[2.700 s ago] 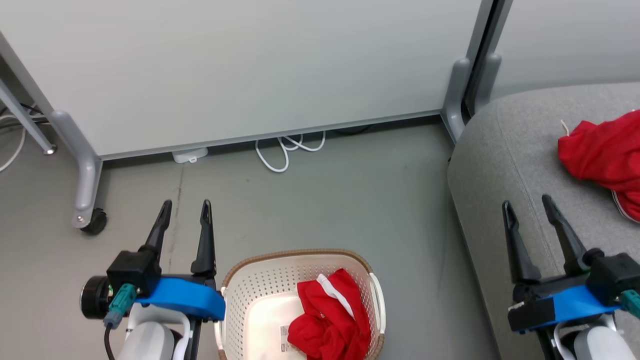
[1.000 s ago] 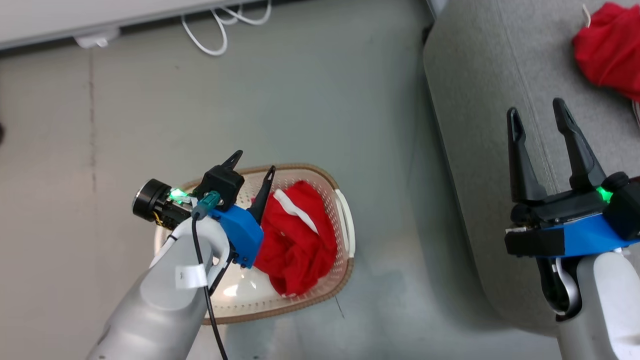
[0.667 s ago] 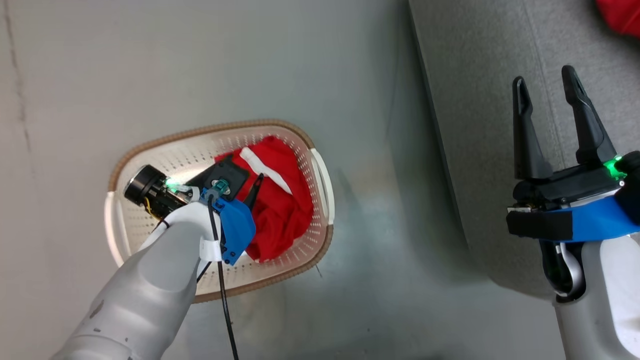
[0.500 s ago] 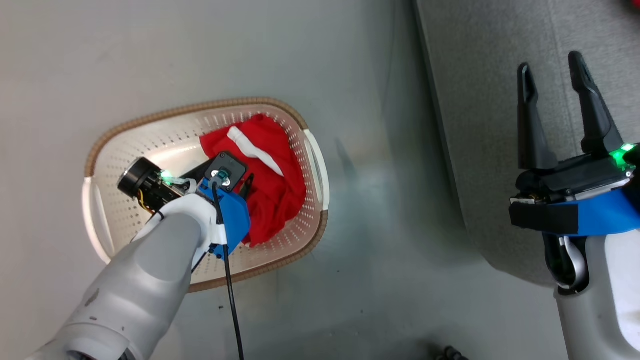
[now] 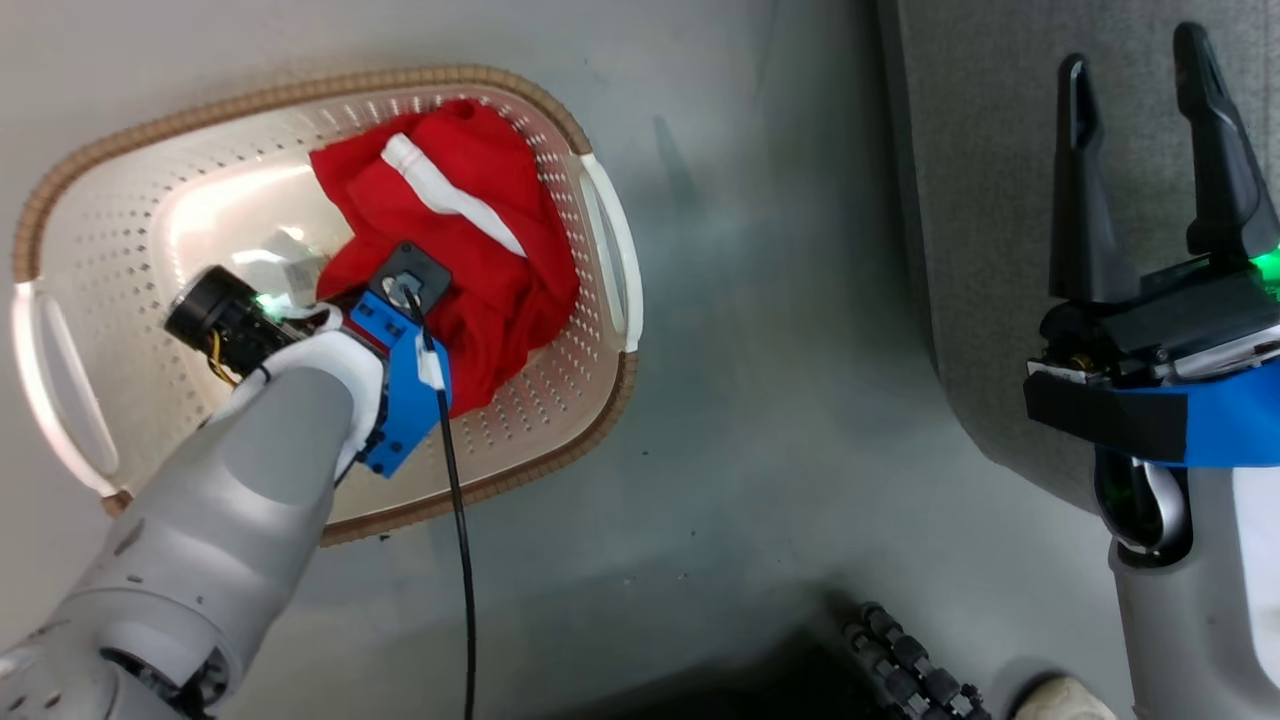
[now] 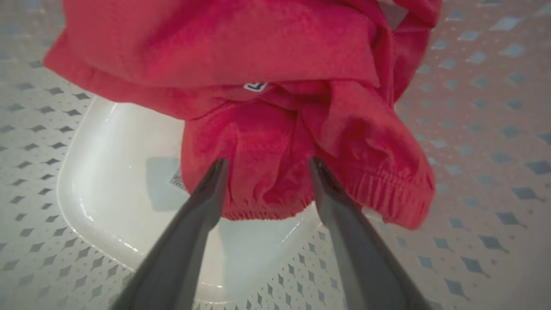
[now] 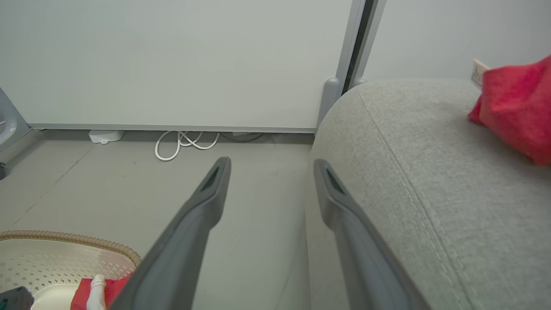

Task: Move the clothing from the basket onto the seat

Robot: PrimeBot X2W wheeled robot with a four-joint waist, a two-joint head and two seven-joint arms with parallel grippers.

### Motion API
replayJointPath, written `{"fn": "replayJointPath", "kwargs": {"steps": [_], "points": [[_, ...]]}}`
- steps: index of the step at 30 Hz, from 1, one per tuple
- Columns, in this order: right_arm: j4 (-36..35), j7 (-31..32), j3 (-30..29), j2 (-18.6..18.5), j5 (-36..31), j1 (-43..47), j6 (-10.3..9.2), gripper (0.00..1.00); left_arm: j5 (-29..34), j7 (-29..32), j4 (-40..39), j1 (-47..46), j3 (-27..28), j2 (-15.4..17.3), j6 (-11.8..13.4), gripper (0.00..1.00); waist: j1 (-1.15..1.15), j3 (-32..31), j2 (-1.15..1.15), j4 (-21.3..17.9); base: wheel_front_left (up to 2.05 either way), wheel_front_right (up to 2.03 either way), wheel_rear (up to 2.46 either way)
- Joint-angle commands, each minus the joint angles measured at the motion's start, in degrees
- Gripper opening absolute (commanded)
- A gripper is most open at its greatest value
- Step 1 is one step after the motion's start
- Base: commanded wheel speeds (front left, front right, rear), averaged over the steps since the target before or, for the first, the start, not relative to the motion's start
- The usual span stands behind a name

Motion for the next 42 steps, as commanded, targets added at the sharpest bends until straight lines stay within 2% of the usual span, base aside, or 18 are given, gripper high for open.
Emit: {"fn": "replayJointPath", "kwargs": {"steps": [1, 9, 16, 17, 18, 19, 30, 42], "points": [[-0.9, 0.0, 0.0, 0.4, -0.3, -1.3, 0.01, 1.0, -0.8, 0.6, 0.3, -2.1, -0.3, 0.8, 0.0, 1.0, -0.01, 2.5, 0.0, -0.8, 0.0, 0.0, 0.0], [-4.9, 0.0, 0.5, 1.1, -1.6, -0.6, 0.01, 1.0, -1.4, 1.5, 2.0, -5.0, -1.9, 2.1, 0.0, 1.0, -0.01, 7.4, 0.0, -2.2, 0.01, 0.01, 0.01], [-6.9, 0.0, 0.6, 1.7, -5.3, 0.3, 0.01, 1.0, -1.4, 0.0, 3.0, -5.5, -2.5, 2.0, 0.8, 1.0, -0.01, 8.5, 0.0, 0.1, 0.15, 0.15, 0.15], [-7.1, 0.0, 0.6, 1.8, -5.8, 0.3, 0.01, 1.0, -1.3, 0.1, 3.1, -5.6, -2.7, 1.9, 0.8, 0.64, -0.01, 8.5, 0.0, 0.4, 0.01, 0.01, 0.01], [-7.3, 0.0, 0.6, 1.8, -6.1, 0.2, 0.01, 1.0, -1.3, -0.1, 3.1, -5.7, -2.7, 1.9, 1.1, 0.22, -0.01, 8.6, 0.0, 0.6, 0.0, 0.0, 0.0], [-7.4, 0.0, 0.7, 1.9, -6.4, 0.1, 0.01, 1.0, -1.1, 0.0, 3.2, -5.7, -3.0, 1.9, 1.2, 0.0, -0.01, 8.5, 0.0, 0.7, 0.0, 0.0, 0.0], [-6.8, 0.0, 0.5, 1.5, -6.9, -0.4, 0.01, 1.0, -2.1, -1.5, 3.3, -5.5, -3.4, -0.3, 0.6, 0.0, -0.01, 6.5, 0.0, 2.9, 0.0, 0.0, 0.0], [-4.2, 0.0, 0.5, 0.0, -6.3, -0.3, 0.01, 1.0, -4.9, -9.7, 2.9, -3.8, -2.6, -5.1, 0.1, 0.0, -0.01, -1.1, 0.0, 8.0, 0.0, 0.0, 0.0]]}}
